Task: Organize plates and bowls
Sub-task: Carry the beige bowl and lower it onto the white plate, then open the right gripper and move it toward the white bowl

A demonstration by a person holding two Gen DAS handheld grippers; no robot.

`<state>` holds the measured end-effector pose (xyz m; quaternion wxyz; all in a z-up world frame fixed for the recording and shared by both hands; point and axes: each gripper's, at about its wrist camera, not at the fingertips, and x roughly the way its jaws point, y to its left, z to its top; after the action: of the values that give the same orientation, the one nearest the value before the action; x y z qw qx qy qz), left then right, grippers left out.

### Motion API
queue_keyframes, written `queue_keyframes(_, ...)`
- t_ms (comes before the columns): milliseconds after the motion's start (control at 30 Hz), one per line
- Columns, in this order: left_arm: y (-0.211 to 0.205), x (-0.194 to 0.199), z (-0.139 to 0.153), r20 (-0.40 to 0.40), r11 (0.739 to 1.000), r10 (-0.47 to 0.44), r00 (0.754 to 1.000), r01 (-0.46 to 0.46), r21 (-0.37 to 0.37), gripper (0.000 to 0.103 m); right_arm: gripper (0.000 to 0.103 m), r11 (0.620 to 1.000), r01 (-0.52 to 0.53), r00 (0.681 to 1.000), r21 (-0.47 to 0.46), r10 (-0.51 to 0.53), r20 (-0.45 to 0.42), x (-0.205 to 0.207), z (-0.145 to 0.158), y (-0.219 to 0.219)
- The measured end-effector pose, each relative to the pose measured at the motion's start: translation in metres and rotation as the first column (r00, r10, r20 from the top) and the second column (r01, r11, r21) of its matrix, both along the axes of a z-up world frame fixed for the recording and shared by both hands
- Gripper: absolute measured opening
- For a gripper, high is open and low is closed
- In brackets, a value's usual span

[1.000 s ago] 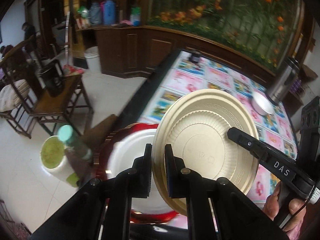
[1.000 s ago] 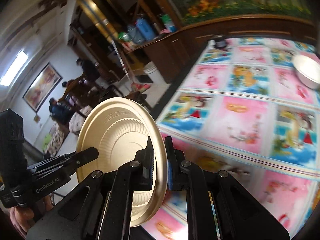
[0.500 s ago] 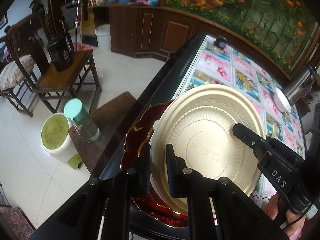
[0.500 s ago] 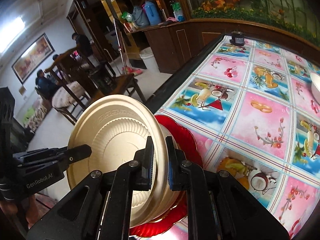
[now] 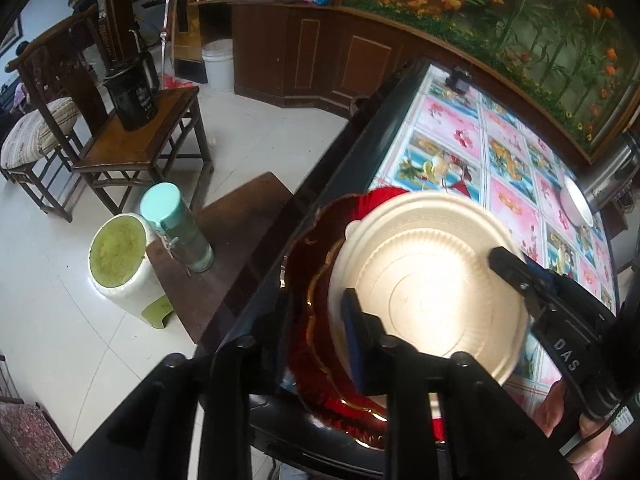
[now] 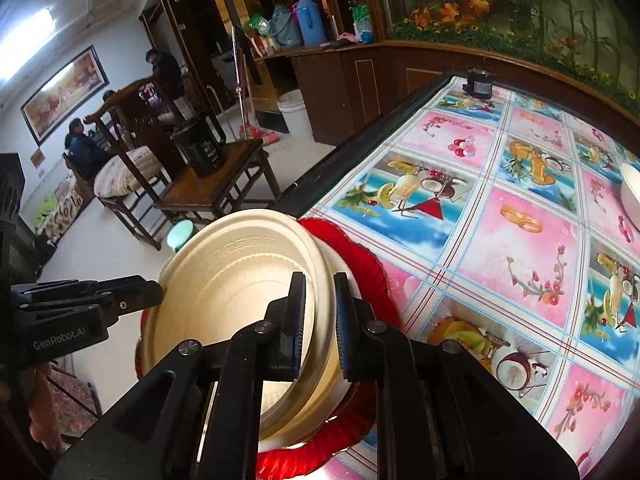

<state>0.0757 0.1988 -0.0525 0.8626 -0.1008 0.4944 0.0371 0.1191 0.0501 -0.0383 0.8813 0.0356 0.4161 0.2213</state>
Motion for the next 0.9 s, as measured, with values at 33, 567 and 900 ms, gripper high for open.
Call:
queue_keyframes(33,0.001,-0.001,0.003,0.014,1.000,0.011,1.000,-0.012,0.017,0.027,0.014,1.000,0.002,1.000,0.011,-0.002,0.017,-0.002,0.003,-0.004)
queue_keyframes(567,-0.079,-0.006,0.029,0.079,0.987,-0.154,0.985,0.151,0.052,0.044,0.021,0.952,0.291,0.955,0.095,-0.295,0.037,0.007,-0.004,-0.161)
queue_keyframes(900,-0.175,0.014,0.030,0.013,0.950,-0.312,0.950,0.311,0.033,0.053,0.021,0.824,0.544,0.833,0.159,-0.552,0.011,0.003,-0.024,-0.316)
